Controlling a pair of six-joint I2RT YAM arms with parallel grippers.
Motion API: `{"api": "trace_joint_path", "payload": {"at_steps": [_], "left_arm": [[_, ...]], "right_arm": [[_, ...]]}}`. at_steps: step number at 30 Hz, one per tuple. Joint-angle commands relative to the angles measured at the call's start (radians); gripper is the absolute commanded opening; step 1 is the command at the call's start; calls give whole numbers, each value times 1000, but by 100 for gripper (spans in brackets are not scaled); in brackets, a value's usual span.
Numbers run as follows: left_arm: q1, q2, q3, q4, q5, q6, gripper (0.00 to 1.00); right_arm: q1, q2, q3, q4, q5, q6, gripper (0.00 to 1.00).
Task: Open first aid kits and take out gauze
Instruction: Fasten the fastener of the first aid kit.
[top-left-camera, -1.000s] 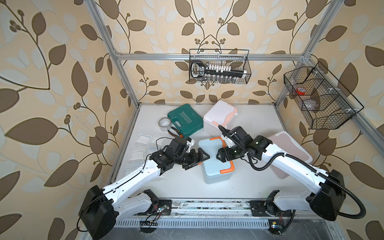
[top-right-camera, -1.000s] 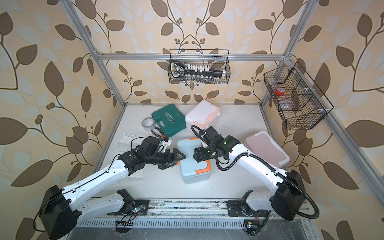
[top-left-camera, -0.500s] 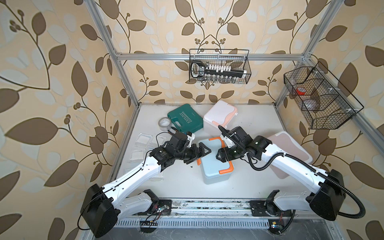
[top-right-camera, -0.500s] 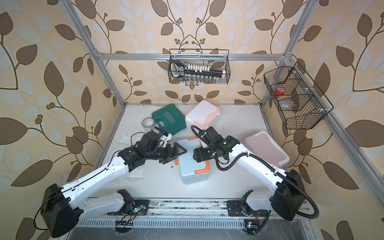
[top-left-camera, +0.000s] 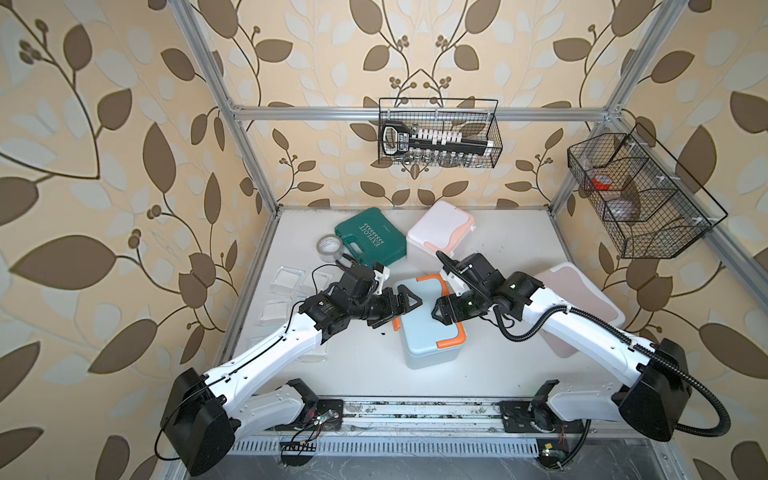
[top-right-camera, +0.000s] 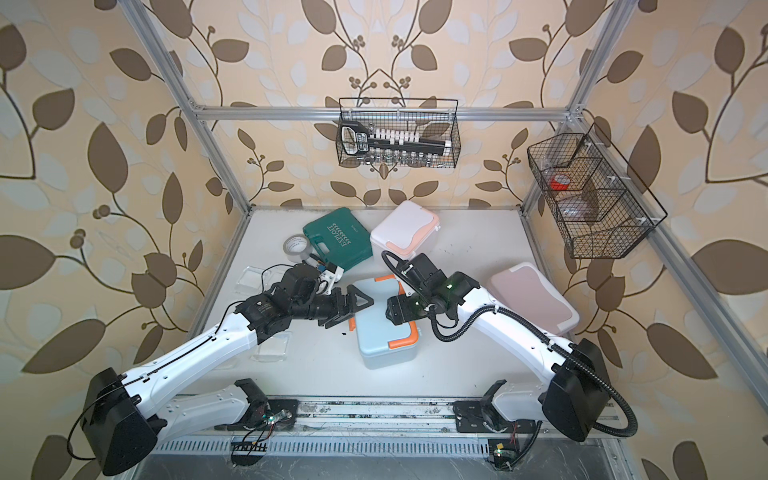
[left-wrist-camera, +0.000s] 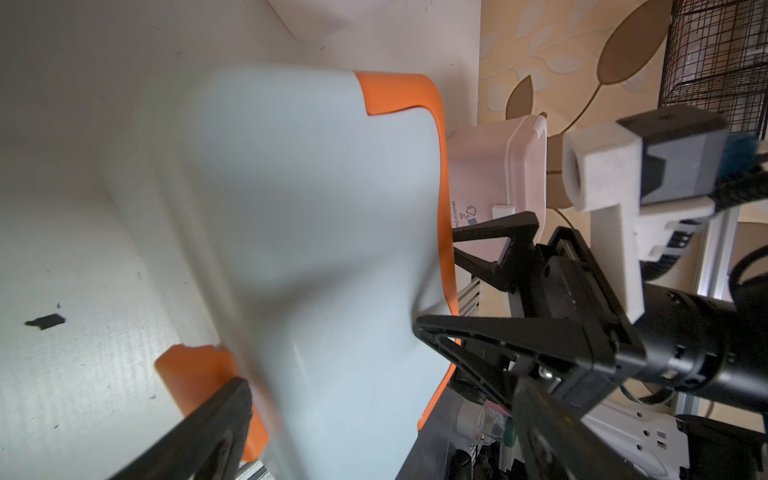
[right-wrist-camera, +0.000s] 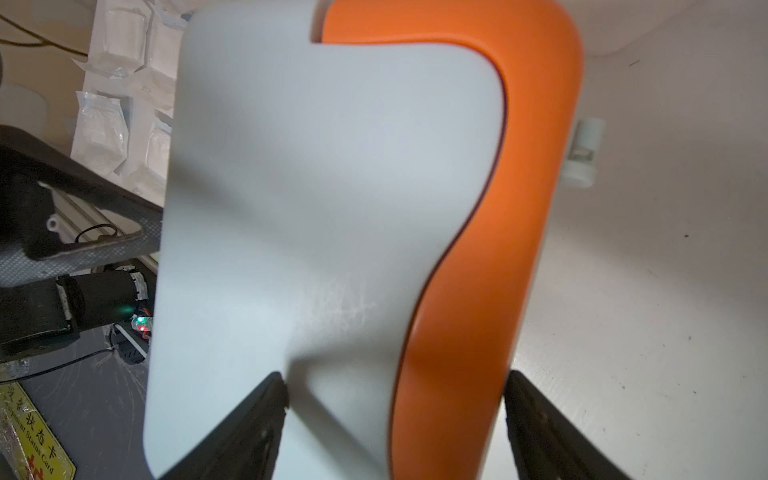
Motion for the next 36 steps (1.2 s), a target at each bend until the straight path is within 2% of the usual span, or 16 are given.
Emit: {"api": "trace_joint_path", "payload": {"at_steps": [1, 8, 16, 25, 31, 36], "left_arm": [[-7, -64, 30, -71, -53, 34, 99], [-7, -65, 10, -110, -73, 31, 99], [-7, 7, -14, 5, -16, 6, 99], [-6, 56, -25, 66, 13, -9, 99], [-7, 58, -24, 145, 28, -38, 99], [17, 97, 25, 132, -9, 5, 99]], "right_arm": [[4, 16, -19, -1, -23, 0, 81], [4, 20, -20, 3, -27, 5, 81], [3, 20, -26, 10, -45, 11, 74], [4, 9, -42, 24, -70, 24, 71], [4, 5, -65, 78, -120, 61, 71], [3, 23, -83, 178, -132, 128, 72]]}}
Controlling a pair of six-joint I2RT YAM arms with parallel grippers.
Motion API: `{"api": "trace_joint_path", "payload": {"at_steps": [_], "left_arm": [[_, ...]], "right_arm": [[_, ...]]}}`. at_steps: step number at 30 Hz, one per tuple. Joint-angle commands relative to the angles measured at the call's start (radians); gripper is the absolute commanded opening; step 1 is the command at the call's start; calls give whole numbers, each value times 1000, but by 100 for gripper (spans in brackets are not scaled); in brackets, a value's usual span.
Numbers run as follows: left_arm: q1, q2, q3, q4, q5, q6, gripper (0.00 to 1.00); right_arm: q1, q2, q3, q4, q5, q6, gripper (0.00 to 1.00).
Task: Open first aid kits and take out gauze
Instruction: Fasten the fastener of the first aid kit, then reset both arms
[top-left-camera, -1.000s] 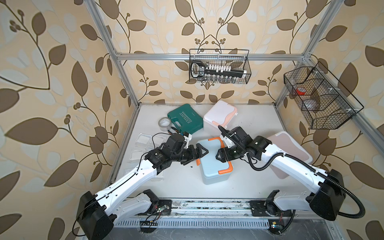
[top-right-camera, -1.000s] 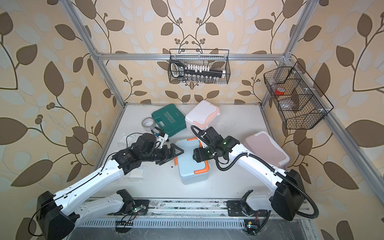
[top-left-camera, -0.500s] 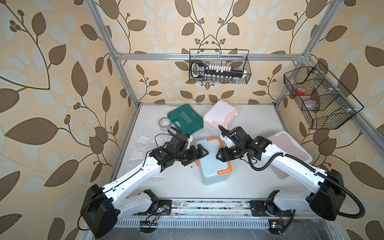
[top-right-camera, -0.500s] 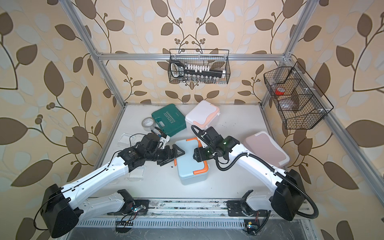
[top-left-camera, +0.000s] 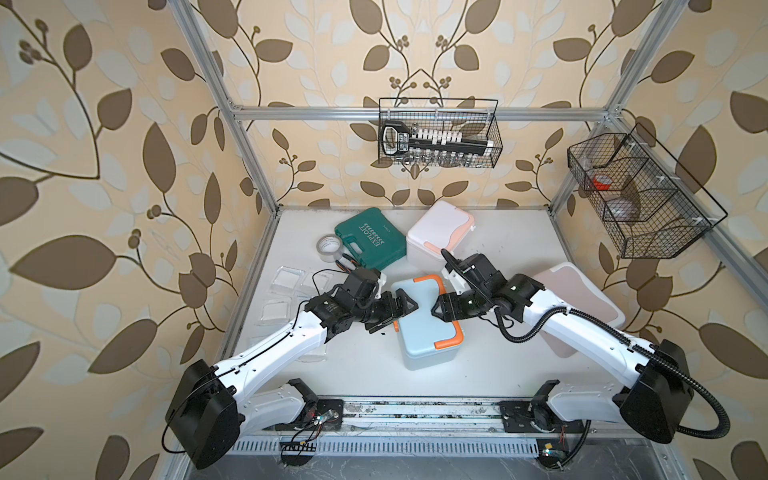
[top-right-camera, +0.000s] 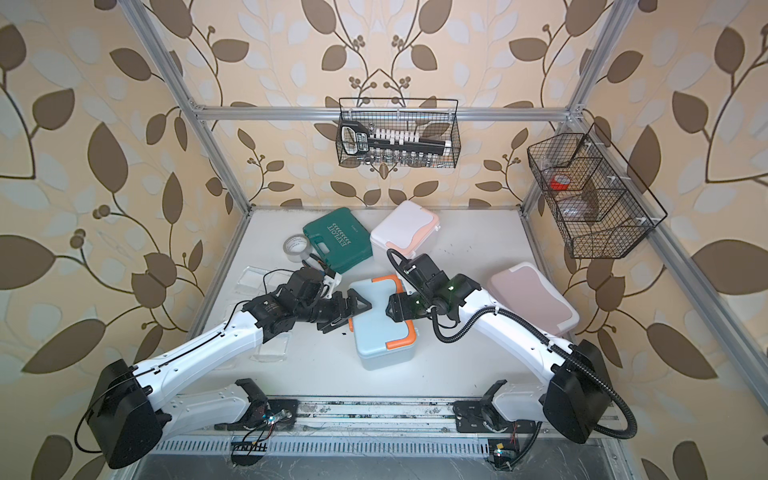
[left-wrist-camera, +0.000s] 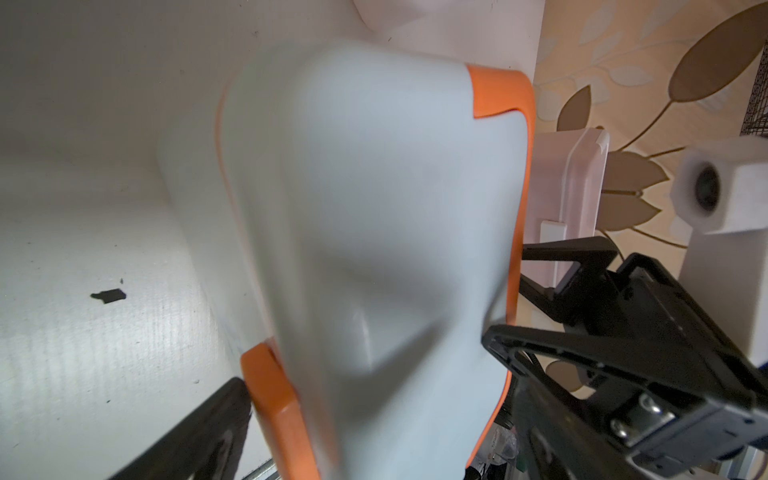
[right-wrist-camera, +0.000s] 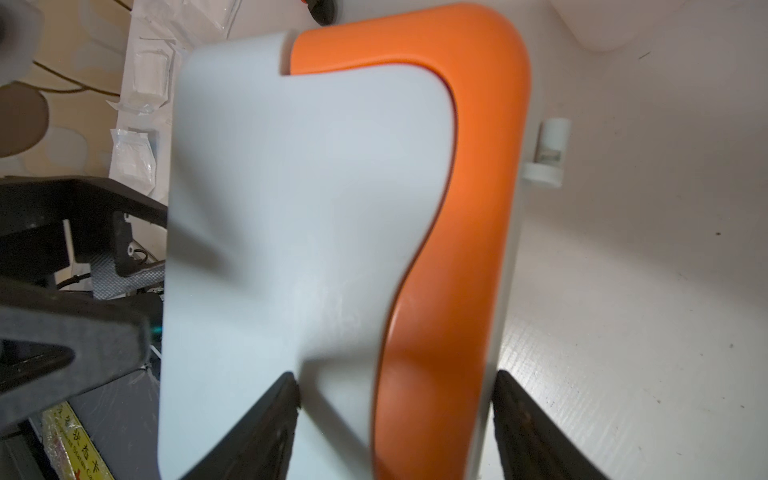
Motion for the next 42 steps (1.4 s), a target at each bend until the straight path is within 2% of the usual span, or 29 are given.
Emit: {"api": "trace_joint_path", "payload": {"at_steps": [1, 7, 11, 14, 17, 20, 26, 28, 31, 33, 35, 38, 42], "left_arm": [[23, 45, 63, 140, 32, 40, 99], [113, 142, 95, 206, 83, 67, 99], [166, 174, 131, 177, 108, 113, 99], [187, 138, 132, 125, 98, 137, 99], [197, 82, 130, 53, 69, 159, 99], [200, 6, 134, -22, 28, 183, 99], [200, -214, 156, -199, -167, 268, 99], [200, -288, 141, -245, -279, 291, 99], [200, -380, 88, -268, -448, 304, 99], [200, -421, 35, -249, -542, 305, 99], [200, -436, -8, -208, -610, 312, 99], [202, -392, -31, -171, -710, 328, 99], [209, -316, -48, -112, -826, 382, 99]], "right_arm": [[21, 39, -35, 107, -92, 50, 72], [-4, 96, -20, 199, -69, 93, 72], [-29, 80, -26, 195, -26, 94, 79], [-35, 6, -24, 151, 55, 72, 87], [-35, -68, -9, 126, 95, 32, 99], [-36, -157, -19, 138, 131, -1, 100], [-38, -342, -98, 185, 304, -78, 100], [-39, -374, -138, 199, 400, -102, 100], [-69, -402, -223, 255, 475, -134, 99], [-123, -417, -276, 304, 457, -157, 100], [-217, -426, -327, 359, 389, -166, 99], [-375, -414, -384, 414, 272, -169, 100], [-492, -374, -440, 476, 265, -212, 100]]}}
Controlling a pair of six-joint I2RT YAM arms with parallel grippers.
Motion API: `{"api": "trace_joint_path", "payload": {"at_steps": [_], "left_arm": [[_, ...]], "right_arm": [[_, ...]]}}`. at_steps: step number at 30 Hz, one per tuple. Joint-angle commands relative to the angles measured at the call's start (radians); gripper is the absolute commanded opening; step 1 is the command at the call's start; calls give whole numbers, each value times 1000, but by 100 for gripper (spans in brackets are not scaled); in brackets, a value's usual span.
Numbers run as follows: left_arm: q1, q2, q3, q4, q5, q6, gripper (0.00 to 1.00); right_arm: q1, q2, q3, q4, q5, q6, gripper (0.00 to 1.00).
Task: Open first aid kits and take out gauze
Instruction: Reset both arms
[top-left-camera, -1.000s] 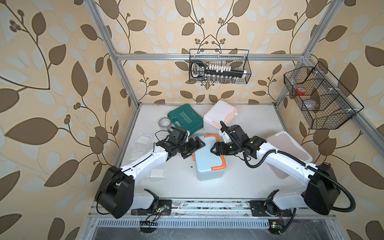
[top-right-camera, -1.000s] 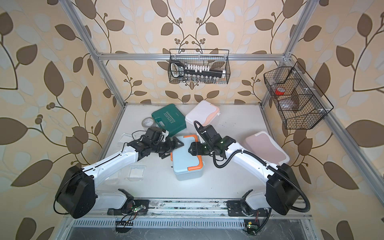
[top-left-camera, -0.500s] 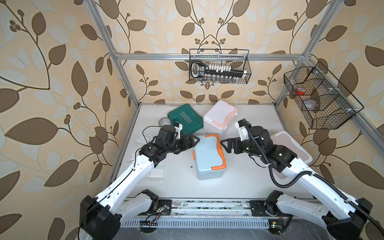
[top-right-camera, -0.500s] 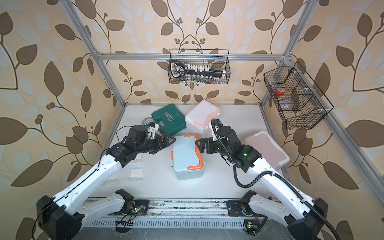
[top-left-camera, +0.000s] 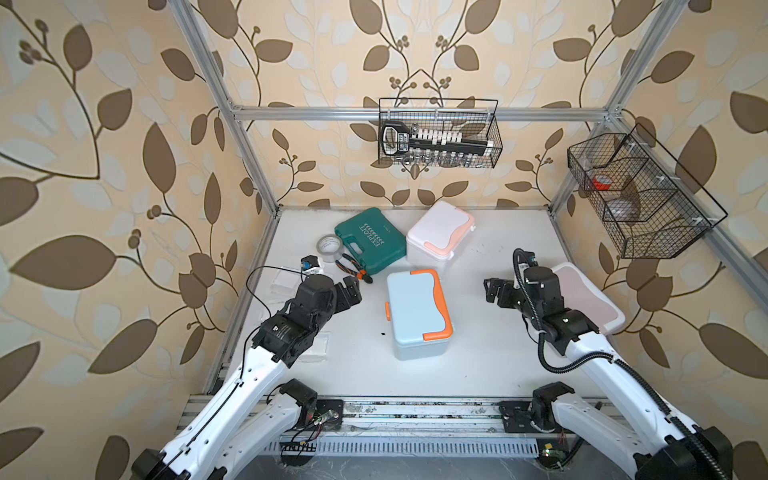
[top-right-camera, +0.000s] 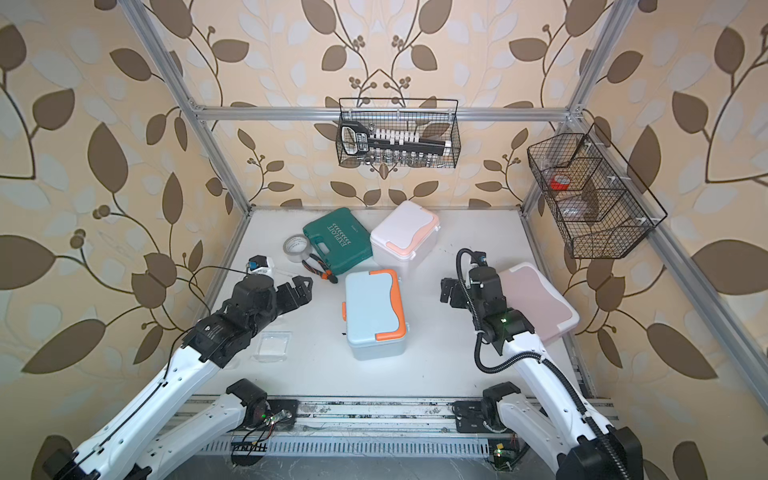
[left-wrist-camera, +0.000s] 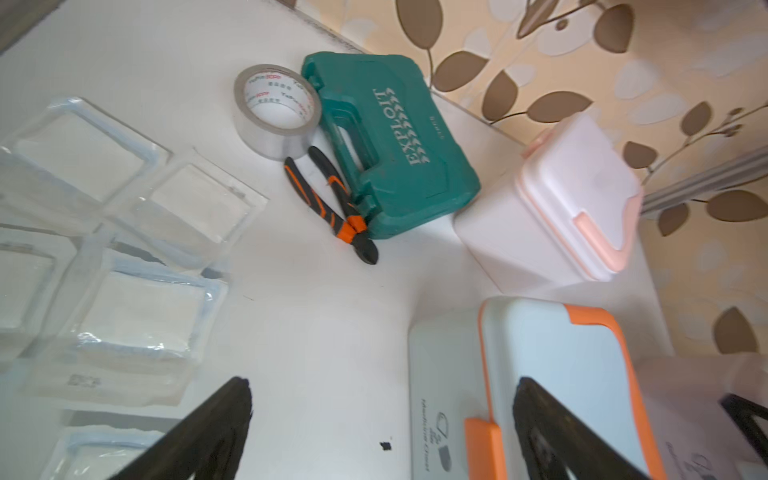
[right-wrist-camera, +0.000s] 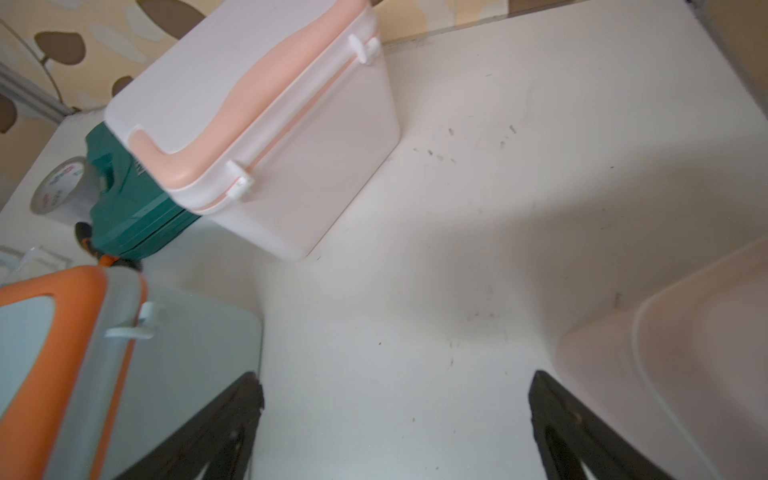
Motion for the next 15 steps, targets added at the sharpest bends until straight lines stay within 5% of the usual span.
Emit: {"api": "trace_joint_path", "payload": {"at_steps": [1, 5, 11, 15], "left_arm": [[16, 34, -30, 105, -183, 95, 99], [75, 75, -91, 232, -228, 175, 99], [286, 219, -125, 352, -59, 224, 99], [336, 318, -127, 420, -35, 302, 99]], "right_arm": [[-57, 24, -48, 111, -26, -61, 100], [-106, 60, -89, 195, 19, -77, 100], [-144, 177, -121, 333, 114, -79, 100], [-153, 261, -134, 453, 161, -99, 100]]}}
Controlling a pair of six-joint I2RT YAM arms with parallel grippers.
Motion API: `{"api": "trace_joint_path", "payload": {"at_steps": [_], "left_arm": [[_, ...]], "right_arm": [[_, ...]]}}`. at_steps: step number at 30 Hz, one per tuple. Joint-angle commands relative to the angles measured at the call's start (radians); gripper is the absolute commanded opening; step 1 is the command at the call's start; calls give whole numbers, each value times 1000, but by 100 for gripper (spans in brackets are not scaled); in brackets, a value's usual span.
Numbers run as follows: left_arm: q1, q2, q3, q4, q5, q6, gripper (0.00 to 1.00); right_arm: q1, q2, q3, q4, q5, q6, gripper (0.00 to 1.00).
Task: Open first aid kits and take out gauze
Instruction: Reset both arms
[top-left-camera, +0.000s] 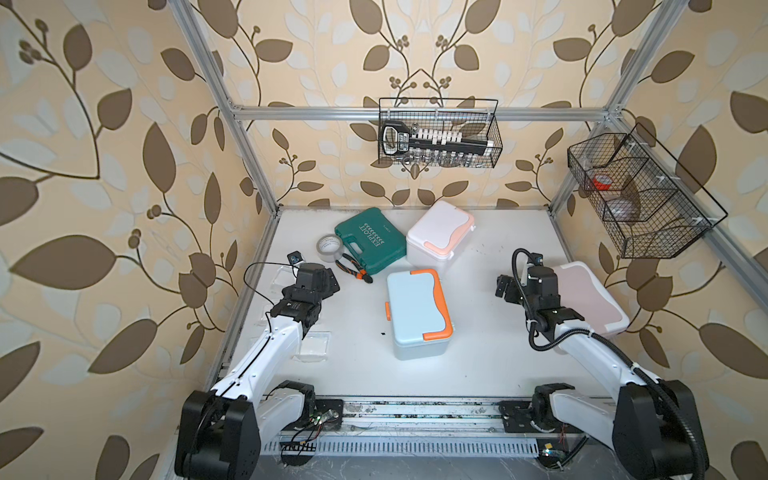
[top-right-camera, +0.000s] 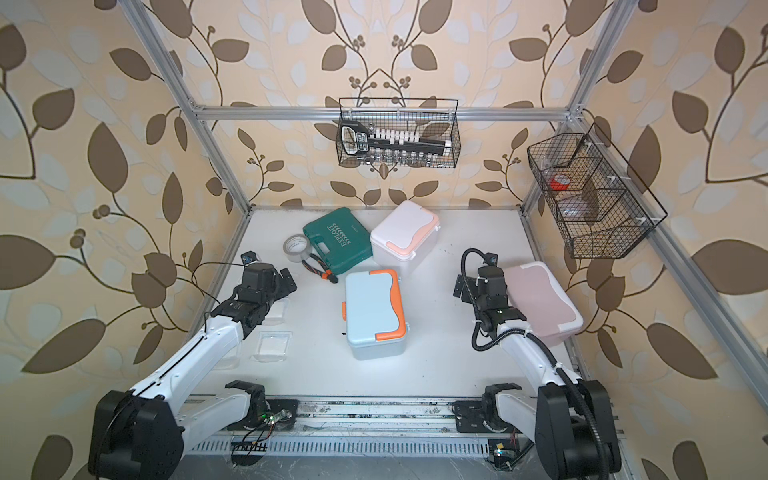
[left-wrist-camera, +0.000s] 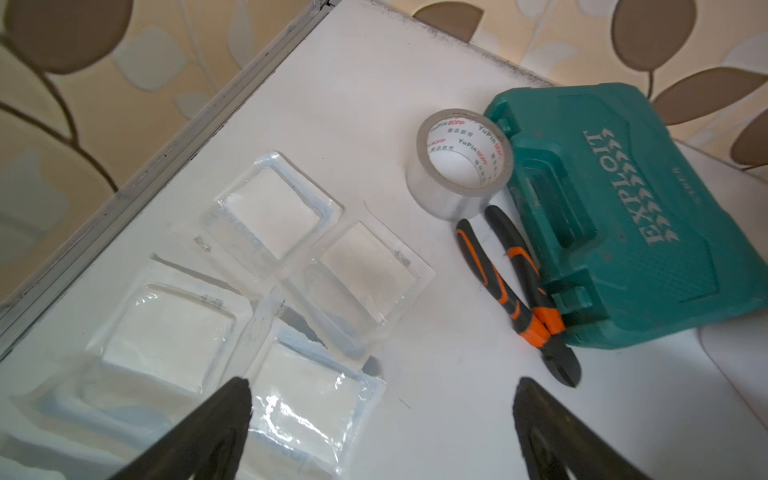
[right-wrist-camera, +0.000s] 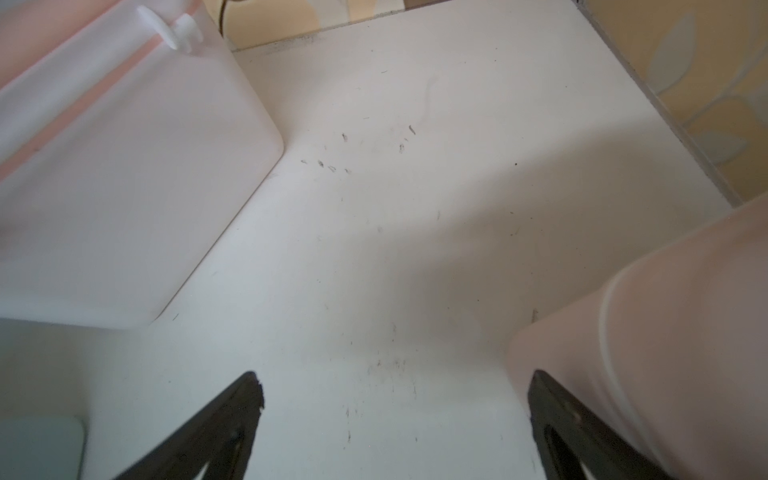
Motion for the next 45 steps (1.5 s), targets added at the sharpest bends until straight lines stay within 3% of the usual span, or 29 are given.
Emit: {"api": "trace_joint_path", "payload": {"at_steps": [1, 5, 8, 13, 16, 19, 22, 24, 27, 29, 45], "left_arm": [[19, 48, -13, 132, 45, 108, 99], [32, 93, -49, 238, 19, 174, 99], [43, 112, -102, 373, 72, 255, 99], [49, 117, -296, 776, 156, 375, 99], [50, 159, -351, 915, 136, 412, 99], [69, 223, -336, 947, 169, 400, 99], [76, 304, -329, 1011, 178, 392, 99], [85, 321, -310, 984, 203, 388, 99], [105, 396, -284, 993, 231, 384, 99], [111, 395, -245, 905, 234, 374, 99], [108, 391, -251, 918, 230, 376, 99]], "right_arm": [[-7, 50, -35, 163, 80, -38, 99], [-10, 97, -98, 363, 91, -81, 100], [-10, 132, -161, 549, 87, -121, 100], [-9, 182, -216, 758, 96, -190, 100], [-26, 195, -281, 907, 105, -189, 99], [-55, 297, -259, 967, 66, -169, 100], [-60, 297, -255, 949, 53, -163, 99], [-60, 350, -275, 1055, -31, -209, 100], [-58, 342, -241, 969, -78, -225, 99], [-58, 350, -238, 964, -78, -228, 99], [-58, 339, -245, 968, -80, -227, 99]]}}
